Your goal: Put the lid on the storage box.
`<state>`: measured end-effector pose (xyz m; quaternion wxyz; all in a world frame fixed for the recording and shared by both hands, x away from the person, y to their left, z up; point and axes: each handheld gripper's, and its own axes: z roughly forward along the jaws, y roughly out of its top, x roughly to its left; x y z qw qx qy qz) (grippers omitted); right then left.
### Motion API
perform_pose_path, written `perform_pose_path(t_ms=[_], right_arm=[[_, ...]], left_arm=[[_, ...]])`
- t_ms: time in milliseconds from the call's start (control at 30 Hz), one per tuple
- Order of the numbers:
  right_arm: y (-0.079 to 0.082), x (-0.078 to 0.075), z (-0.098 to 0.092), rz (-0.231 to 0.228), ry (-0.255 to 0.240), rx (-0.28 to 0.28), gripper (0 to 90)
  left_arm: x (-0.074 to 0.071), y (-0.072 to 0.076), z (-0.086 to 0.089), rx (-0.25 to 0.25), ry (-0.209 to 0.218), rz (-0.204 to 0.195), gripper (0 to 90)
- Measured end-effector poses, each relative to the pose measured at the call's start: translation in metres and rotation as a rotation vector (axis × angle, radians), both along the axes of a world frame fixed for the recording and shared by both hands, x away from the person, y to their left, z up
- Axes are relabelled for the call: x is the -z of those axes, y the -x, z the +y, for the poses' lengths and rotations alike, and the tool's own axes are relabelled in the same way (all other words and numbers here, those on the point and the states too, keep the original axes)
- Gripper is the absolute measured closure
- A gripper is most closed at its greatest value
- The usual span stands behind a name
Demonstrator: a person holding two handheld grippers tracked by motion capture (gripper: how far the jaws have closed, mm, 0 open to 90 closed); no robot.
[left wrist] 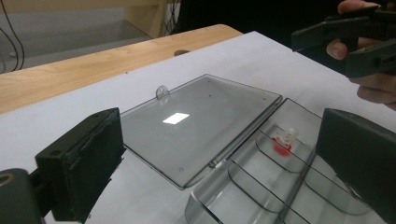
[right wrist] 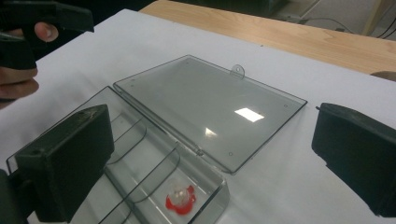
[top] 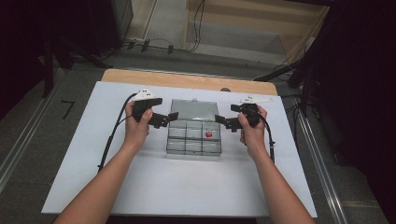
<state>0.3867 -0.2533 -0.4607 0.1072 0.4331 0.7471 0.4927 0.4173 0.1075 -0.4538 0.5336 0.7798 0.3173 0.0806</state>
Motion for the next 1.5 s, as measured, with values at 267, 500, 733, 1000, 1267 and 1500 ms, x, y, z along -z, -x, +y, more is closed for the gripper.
perform_pose_path(t_ms=[267, 500, 733, 1000, 1267, 1500], right_arm=[[-0.016, 0.004, 0.002, 0.047, -0.014, 0.014, 0.0], [-0.031, 0.014, 0.001, 0.107, -0.044, 0.026, 0.0], [-0.04, 0.026, 0.006, 0.175, -0.087, 0.038, 4.4], [-0.046, 0.031, 0.011, 0.228, -0.103, 0.09, 15.8], [-0.049, 0.039, 0.013, 0.293, -0.089, 0.114, 24.3], [-0.05, 0.046, 0.021, 0.318, -0.058, 0.127, 25.0]], left_arm=[[0.012, -0.02, -0.003, -0.049, -0.012, 0.051, 2.3], [0.02, -0.036, -0.005, -0.095, -0.001, 0.138, 4.9], [0.026, -0.042, -0.012, -0.133, -0.014, 0.183, 10.1], [0.034, -0.048, -0.021, -0.152, -0.053, 0.256, 17.5], [0.04, -0.049, -0.024, -0.15, -0.041, 0.308, 26.7], [0.044, -0.049, -0.028, -0.177, -0.049, 0.34, 27.9]])
